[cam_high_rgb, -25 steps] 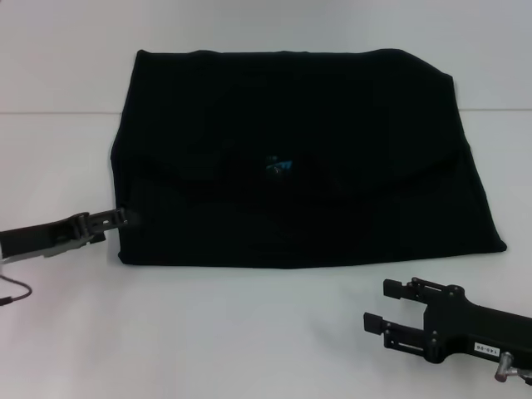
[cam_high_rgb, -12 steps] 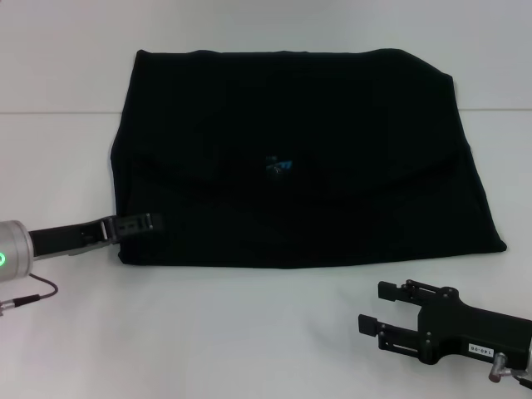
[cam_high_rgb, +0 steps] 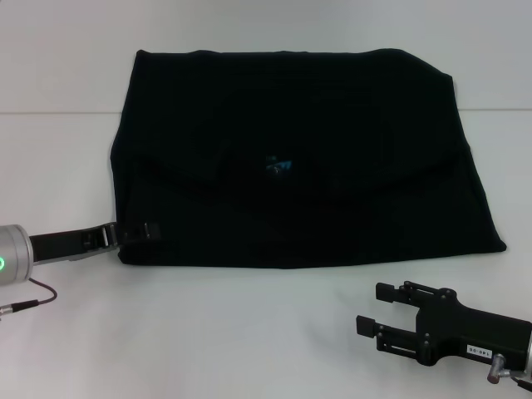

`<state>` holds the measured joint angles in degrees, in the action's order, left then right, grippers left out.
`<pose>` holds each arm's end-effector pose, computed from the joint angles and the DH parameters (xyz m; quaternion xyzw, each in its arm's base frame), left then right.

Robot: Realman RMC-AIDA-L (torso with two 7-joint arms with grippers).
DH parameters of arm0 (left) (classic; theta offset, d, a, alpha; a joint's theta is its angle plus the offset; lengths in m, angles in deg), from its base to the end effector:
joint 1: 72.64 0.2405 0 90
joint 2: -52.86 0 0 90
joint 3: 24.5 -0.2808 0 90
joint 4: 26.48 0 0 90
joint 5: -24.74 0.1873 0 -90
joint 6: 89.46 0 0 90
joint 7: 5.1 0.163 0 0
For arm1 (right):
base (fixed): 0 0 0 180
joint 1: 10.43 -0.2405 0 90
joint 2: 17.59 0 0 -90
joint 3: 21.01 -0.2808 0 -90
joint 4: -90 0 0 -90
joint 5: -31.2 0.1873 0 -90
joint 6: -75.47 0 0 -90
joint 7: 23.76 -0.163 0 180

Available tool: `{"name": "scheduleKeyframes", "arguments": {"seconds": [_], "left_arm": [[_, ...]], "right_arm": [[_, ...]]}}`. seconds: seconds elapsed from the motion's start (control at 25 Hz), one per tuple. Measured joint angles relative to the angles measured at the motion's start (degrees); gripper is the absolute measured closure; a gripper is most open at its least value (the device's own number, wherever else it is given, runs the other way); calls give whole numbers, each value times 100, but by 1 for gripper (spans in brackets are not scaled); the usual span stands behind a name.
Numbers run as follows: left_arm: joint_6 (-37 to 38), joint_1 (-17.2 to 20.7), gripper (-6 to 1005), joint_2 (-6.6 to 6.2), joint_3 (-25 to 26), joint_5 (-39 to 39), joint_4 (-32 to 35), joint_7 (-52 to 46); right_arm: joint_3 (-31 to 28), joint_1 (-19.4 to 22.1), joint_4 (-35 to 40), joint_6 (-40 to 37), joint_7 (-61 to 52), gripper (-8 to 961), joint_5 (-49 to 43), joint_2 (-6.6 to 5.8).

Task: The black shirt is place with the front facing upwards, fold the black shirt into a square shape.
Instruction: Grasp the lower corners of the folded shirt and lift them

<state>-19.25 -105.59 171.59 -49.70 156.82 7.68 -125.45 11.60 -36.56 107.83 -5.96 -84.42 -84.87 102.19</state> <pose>-0.3280 0.3613 -0.0206 -0.7455 -0.5988 -0.1995 0.2140 0.3038 0.2833 -0.0794 -0.9174 0.2625 0.2527 0.1600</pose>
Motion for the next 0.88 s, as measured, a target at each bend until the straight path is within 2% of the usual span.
{"name": "scheduleKeyframes", "arguments": {"seconds": [0.08, 0.48, 0.6, 0.76, 0.88], "left_arm": [[16, 2, 187, 1, -19, 4, -3, 54], [-7, -22, 625, 2, -110, 11, -9, 183], [-12, -35, 729, 2, -168, 11, -12, 186], [-15, -44, 856, 2, -232, 11, 1, 188], [-14, -45, 926, 2, -248, 11, 25, 189]], "right_arm": [[0, -1, -3, 0, 0, 209, 1, 0], [-25, 2, -17, -28, -20, 208, 23, 0], [-27, 3, -2, -30, -160, 209, 21, -9], [-51, 26, 152, -77, -508, 210, 26, -79], [-52, 100, 667, -242, -1354, 210, 23, -157]]}}
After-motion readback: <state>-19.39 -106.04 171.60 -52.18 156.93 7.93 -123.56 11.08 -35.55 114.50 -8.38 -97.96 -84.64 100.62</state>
